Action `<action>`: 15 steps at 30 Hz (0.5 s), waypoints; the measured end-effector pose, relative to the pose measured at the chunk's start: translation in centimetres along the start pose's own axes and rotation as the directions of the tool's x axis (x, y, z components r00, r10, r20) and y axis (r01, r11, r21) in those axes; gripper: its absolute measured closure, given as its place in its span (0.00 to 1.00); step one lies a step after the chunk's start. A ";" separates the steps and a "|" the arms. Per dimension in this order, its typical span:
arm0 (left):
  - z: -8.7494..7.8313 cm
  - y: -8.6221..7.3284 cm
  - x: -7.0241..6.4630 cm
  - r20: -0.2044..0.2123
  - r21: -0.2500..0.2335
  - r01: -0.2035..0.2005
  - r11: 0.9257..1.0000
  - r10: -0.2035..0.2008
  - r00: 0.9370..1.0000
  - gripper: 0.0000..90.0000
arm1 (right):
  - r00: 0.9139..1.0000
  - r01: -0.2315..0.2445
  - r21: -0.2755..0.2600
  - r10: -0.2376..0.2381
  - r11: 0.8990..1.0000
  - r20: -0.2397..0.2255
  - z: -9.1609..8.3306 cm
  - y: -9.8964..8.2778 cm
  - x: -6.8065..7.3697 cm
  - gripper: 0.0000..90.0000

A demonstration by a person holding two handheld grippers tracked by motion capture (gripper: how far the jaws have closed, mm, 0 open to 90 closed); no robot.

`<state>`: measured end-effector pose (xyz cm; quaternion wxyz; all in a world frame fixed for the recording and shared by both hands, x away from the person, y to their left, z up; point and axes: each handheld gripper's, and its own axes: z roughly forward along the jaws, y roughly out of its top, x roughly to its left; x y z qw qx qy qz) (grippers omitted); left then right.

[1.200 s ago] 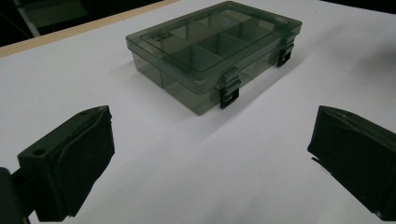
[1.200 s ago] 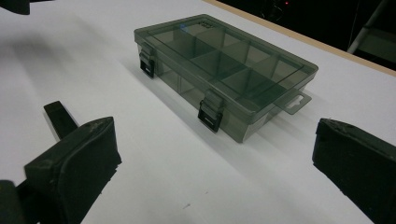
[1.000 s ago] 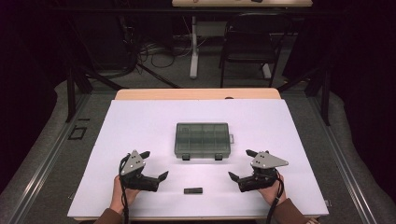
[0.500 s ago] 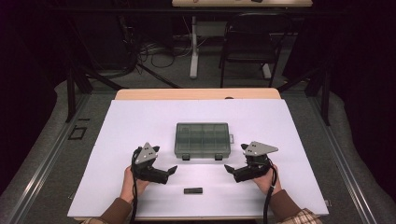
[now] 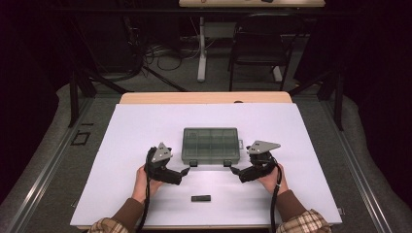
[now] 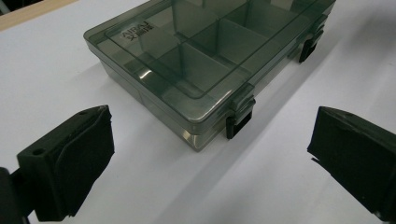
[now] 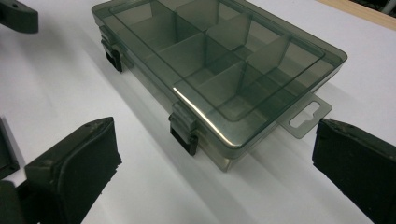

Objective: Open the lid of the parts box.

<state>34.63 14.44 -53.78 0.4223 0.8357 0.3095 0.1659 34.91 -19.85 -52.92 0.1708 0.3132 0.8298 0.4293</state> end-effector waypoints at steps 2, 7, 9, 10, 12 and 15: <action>0.4 0.0 0.1 0.001 0.011 0.004 1.000 -0.004 1.000 0.00 | 1.000 -0.012 0.020 0.012 1.000 -0.007 0.5 0.3 -0.5 0.00; 1.2 0.2 0.4 -0.001 0.031 -0.007 1.000 0.007 1.000 0.00 | 0.999 -0.037 0.048 0.038 0.998 -0.024 1.7 0.4 -1.1 0.01; 1.5 0.3 0.4 0.000 0.029 -0.003 1.000 0.003 1.000 0.01 | 0.999 -0.038 0.065 0.040 0.997 -0.031 2.2 0.2 -1.0 0.01; 1.6 0.3 0.4 -0.002 0.030 -0.010 0.999 0.010 1.000 0.01 | 0.999 -0.038 0.065 0.040 0.997 -0.031 2.2 0.2 -1.0 0.01; 1.8 0.2 0.5 0.004 0.030 -0.003 1.000 0.003 1.000 0.03 | 0.999 -0.011 0.085 0.014 0.996 -0.037 2.7 -0.1 -0.5 0.05; 2.1 0.0 0.6 0.002 0.043 -0.019 0.999 0.019 1.000 0.04 | 1.000 0.015 0.116 -0.013 0.993 -0.018 3.1 -0.2 -0.3 0.10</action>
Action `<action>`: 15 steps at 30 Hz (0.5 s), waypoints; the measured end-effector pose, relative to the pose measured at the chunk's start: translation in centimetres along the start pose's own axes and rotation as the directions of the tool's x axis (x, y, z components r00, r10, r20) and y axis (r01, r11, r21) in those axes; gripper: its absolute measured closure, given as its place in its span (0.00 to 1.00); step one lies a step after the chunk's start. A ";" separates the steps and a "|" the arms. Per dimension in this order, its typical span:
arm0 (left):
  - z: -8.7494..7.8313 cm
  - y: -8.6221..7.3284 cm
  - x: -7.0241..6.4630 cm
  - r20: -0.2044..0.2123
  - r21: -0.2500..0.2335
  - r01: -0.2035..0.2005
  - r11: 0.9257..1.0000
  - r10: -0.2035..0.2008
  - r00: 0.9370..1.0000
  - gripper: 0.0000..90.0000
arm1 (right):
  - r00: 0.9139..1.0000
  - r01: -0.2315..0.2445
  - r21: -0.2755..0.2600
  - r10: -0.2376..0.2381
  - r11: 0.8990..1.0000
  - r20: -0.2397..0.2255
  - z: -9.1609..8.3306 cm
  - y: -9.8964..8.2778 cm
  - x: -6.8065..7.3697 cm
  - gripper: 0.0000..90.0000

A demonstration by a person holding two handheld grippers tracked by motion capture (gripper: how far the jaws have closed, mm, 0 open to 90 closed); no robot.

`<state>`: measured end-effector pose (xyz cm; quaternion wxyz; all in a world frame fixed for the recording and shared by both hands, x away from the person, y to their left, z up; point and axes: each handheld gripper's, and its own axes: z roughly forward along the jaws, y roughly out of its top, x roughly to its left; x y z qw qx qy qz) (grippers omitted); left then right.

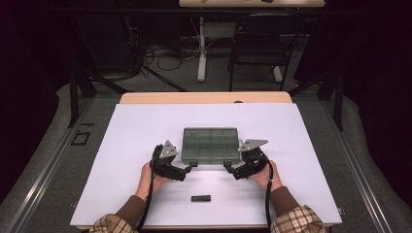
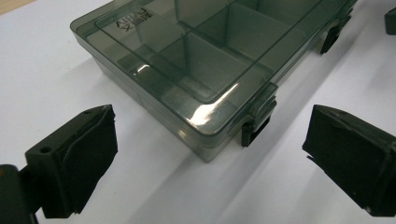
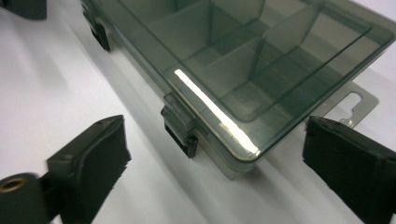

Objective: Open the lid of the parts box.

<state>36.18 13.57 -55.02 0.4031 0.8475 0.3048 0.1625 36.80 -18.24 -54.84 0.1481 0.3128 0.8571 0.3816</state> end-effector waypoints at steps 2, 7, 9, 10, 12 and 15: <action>0.0 -0.1 0.1 -0.003 -0.007 0.005 1.000 -0.005 1.000 0.07 | 1.000 -0.010 -0.008 0.010 1.000 0.009 -0.1 0.0 -0.1 0.15; 0.1 -0.2 0.1 -0.014 -0.010 0.002 1.000 -0.003 1.000 0.16 | 0.999 -0.029 -0.008 0.029 1.000 0.026 -0.3 -0.2 -0.4 0.19; 0.2 -0.2 0.0 -0.014 -0.006 0.001 1.000 -0.001 1.000 0.17 | 0.999 -0.029 -0.012 0.030 1.000 0.027 -0.4 -0.2 -0.4 0.22; 0.3 -0.2 0.0 -0.011 -0.003 0.000 1.000 -0.001 1.000 0.17 | 0.999 -0.032 -0.016 0.032 0.999 0.030 -0.4 -0.2 -0.3 0.24; 0.4 -0.2 -0.1 -0.011 -0.001 -0.001 1.000 0.001 1.000 0.17 | 0.999 -0.023 -0.020 0.023 1.000 0.040 -0.5 -0.1 -0.2 0.27; 0.5 -0.3 -0.2 -0.007 -0.001 0.000 1.000 0.000 1.000 0.18 | 0.998 -0.017 -0.022 0.018 1.000 0.056 -0.5 0.0 -0.1 0.29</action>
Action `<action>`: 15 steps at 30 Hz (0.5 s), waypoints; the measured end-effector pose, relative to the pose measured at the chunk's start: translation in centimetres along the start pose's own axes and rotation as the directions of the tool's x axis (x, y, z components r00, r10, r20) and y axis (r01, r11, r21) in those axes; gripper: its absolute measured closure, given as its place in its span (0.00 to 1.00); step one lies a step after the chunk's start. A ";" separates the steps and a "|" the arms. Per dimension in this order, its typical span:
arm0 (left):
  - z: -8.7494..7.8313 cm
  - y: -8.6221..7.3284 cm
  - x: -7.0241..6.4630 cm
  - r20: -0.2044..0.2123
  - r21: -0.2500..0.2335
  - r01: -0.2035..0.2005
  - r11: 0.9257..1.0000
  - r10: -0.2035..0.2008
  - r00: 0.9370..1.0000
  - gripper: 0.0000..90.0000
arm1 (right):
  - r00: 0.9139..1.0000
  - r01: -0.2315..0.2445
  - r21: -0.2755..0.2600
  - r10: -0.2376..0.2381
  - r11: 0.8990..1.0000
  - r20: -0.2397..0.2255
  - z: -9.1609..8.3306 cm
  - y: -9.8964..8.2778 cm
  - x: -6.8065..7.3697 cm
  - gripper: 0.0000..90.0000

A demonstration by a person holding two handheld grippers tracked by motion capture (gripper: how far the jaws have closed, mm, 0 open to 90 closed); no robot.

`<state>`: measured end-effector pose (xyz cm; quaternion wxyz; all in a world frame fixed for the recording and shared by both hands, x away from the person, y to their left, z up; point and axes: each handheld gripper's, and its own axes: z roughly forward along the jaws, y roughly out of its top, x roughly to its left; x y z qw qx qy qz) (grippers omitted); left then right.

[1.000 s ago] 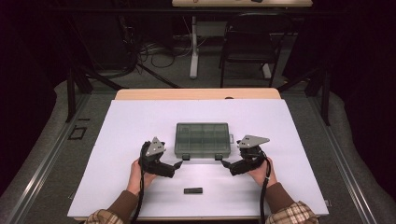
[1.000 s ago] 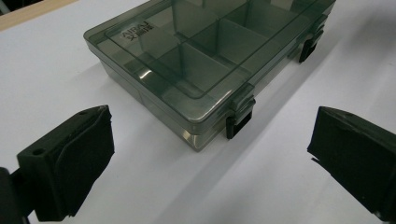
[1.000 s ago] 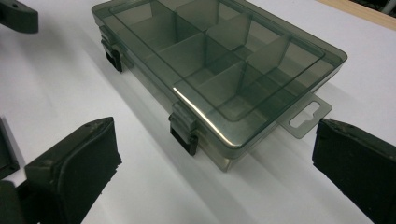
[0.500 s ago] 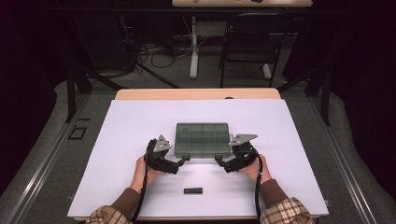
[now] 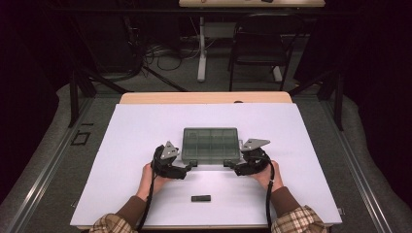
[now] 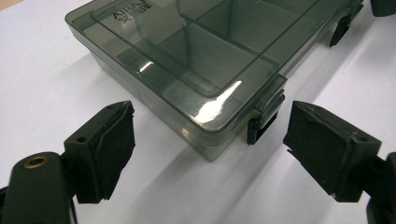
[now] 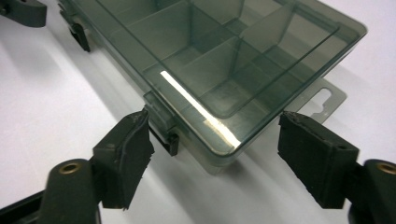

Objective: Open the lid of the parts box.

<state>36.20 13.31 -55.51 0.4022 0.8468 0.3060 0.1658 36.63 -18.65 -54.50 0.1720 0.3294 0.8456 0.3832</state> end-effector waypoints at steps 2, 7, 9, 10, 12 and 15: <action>0.0 0.0 -0.1 -0.001 0.002 -0.005 1.000 0.005 1.000 0.18 | 1.000 -0.009 0.004 0.009 1.000 0.001 0.0 0.0 0.0 0.30; 0.1 -0.1 -0.1 0.002 -0.003 -0.006 1.000 0.006 1.000 0.25 | 1.000 -0.011 0.016 0.010 1.000 0.009 0.1 0.0 0.1 0.30; 0.1 -0.1 0.0 0.005 0.000 -0.008 1.000 0.008 1.000 0.28 | 1.000 -0.009 0.021 0.009 1.000 0.012 0.2 0.0 0.1 0.31; 0.1 -0.1 0.0 0.006 0.000 -0.006 1.000 0.006 1.000 0.28 | 1.000 -0.009 0.021 0.009 1.000 0.012 0.2 0.0 0.1 0.31; 0.1 -0.1 -0.1 0.007 -0.003 -0.006 1.000 0.006 1.000 0.31 | 1.000 -0.015 0.026 0.015 1.000 0.014 0.3 0.0 0.1 0.30; 0.2 -0.2 -0.1 0.006 -0.001 -0.005 1.000 0.005 1.000 0.31 | 1.000 -0.014 0.028 0.013 1.000 0.014 0.3 0.0 0.2 0.30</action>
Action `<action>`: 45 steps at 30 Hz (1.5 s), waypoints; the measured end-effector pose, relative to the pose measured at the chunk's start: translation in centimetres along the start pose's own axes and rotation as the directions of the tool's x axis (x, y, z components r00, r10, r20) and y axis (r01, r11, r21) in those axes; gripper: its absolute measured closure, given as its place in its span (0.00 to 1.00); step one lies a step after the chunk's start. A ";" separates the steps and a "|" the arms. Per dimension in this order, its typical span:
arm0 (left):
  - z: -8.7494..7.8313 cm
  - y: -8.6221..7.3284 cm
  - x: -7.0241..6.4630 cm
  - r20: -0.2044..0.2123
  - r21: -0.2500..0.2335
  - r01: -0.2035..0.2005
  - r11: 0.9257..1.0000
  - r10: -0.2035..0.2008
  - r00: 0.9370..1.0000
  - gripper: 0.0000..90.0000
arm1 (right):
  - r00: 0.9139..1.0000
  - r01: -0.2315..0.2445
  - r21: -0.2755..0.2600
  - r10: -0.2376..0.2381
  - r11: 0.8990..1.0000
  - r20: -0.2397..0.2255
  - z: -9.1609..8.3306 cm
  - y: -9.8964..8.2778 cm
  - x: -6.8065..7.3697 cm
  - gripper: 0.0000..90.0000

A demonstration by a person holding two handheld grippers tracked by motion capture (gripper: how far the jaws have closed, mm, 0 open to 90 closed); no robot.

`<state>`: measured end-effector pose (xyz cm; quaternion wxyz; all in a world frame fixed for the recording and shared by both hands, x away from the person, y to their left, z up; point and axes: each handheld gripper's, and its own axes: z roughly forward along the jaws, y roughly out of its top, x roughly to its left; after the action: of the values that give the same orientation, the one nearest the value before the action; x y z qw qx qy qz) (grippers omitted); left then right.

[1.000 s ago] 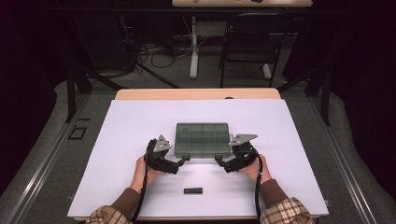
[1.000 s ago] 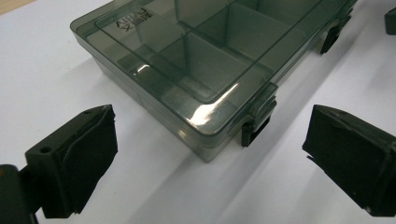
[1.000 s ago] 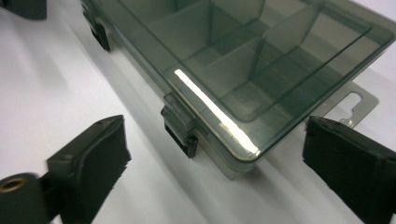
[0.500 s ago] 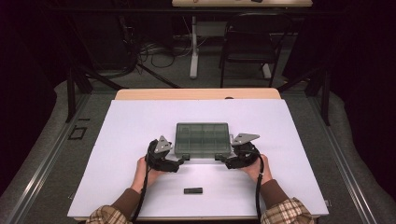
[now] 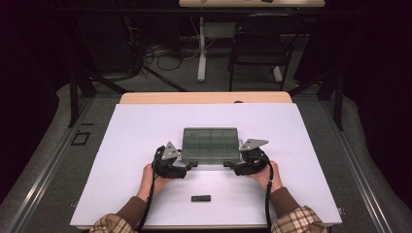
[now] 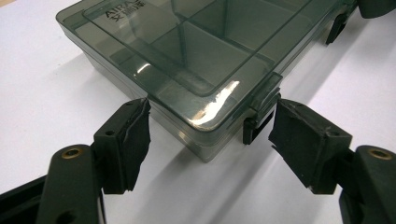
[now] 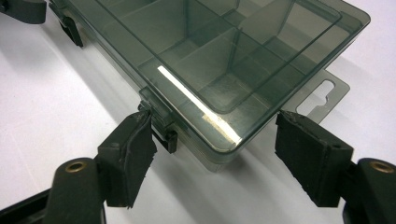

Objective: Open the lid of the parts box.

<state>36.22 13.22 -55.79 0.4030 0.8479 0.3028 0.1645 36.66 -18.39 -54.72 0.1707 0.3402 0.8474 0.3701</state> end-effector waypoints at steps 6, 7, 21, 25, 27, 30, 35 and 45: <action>0.2 -0.1 0.0 -0.006 0.007 0.003 1.000 -0.003 1.000 0.32 | 1.000 -0.003 0.001 0.003 1.000 -0.006 0.1 0.0 0.0 0.30; 0.2 -0.1 0.0 -0.006 0.006 0.005 1.000 -0.005 1.000 0.32 | 1.000 -0.004 0.000 0.004 1.000 -0.008 0.1 -0.1 0.0 0.30; 0.2 -0.2 0.1 0.001 0.000 0.021 1.000 -0.021 1.000 0.33 | 1.000 -0.012 -0.001 0.012 1.000 -0.010 0.0 -0.1 0.0 0.32; 0.2 -0.2 0.1 0.009 0.000 0.031 1.000 -0.031 0.999 0.34 | 1.000 -0.016 -0.004 0.016 1.000 -0.013 0.0 -0.1 -0.1 0.32; 0.2 -0.2 0.1 0.008 0.001 0.030 1.000 -0.030 1.000 0.34 | 1.000 -0.016 -0.006 0.015 1.000 -0.015 0.0 -0.1 -0.1 0.32; 0.2 -0.2 0.1 0.008 0.000 0.030 1.000 -0.030 0.999 0.34 | 0.999 -0.028 -0.013 0.028 1.000 -0.019 0.0 -0.2 -0.1 0.33; 0.1 -0.2 0.1 0.010 -0.004 0.031 1.000 -0.031 0.999 0.35 | 0.999 -0.027 -0.014 0.027 1.000 -0.019 -0.1 -0.2 -0.1 0.35; 0.0 -0.2 0.1 0.010 -0.006 0.032 0.999 -0.032 0.999 0.35 | 0.999 -0.041 -0.020 0.041 0.999 -0.028 -0.2 -0.2 -0.3 0.37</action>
<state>36.27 13.37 -55.97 0.4099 0.8424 0.3138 0.1546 36.64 -18.81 -54.72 0.1547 0.3506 0.8387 0.3870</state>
